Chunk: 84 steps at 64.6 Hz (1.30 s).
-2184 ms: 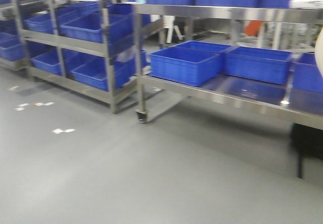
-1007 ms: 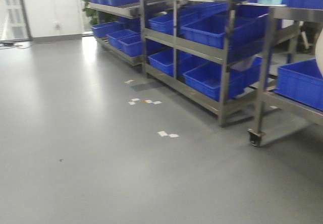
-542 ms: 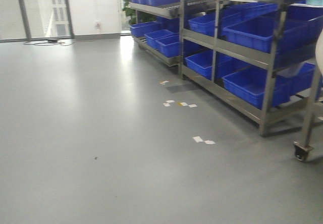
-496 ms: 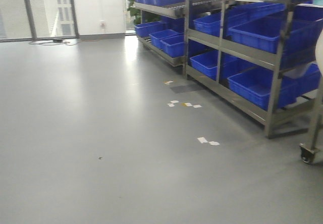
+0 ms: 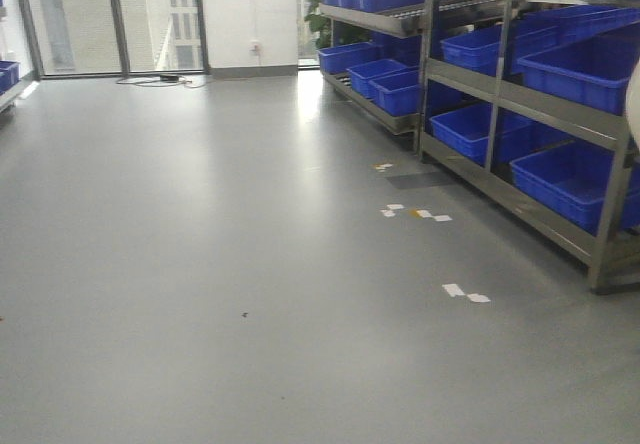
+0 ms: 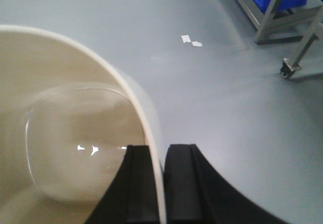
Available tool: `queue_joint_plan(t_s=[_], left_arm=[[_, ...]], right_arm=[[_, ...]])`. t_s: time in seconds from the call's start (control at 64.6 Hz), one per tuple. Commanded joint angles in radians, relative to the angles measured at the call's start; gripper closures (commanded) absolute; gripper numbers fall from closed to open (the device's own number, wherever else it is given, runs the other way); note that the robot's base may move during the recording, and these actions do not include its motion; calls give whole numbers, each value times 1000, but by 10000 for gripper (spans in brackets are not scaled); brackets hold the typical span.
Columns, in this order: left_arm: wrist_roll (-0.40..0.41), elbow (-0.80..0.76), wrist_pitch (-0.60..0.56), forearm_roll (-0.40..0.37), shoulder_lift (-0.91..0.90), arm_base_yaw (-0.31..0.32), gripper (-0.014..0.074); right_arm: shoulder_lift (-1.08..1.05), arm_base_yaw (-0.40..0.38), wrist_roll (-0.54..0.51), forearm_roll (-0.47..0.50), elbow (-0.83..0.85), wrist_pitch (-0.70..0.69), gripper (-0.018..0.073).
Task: Move white bin to right shelf second layer
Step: 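Drive toward the windows between the blue-crate shelves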
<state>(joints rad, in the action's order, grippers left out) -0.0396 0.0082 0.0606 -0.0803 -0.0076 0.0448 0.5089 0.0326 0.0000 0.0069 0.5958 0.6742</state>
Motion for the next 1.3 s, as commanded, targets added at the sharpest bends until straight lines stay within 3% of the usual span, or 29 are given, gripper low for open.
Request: queue_joint_plan(t_s=[0.0,1.285], left_arm=[[5,27,-83,-5,-15,6,512],[5,27,-83,-5,-15,6,512]], right_arm=[[2,-5,0,5,30,-90,504],[2,-5,0,5,30,-90,504]])
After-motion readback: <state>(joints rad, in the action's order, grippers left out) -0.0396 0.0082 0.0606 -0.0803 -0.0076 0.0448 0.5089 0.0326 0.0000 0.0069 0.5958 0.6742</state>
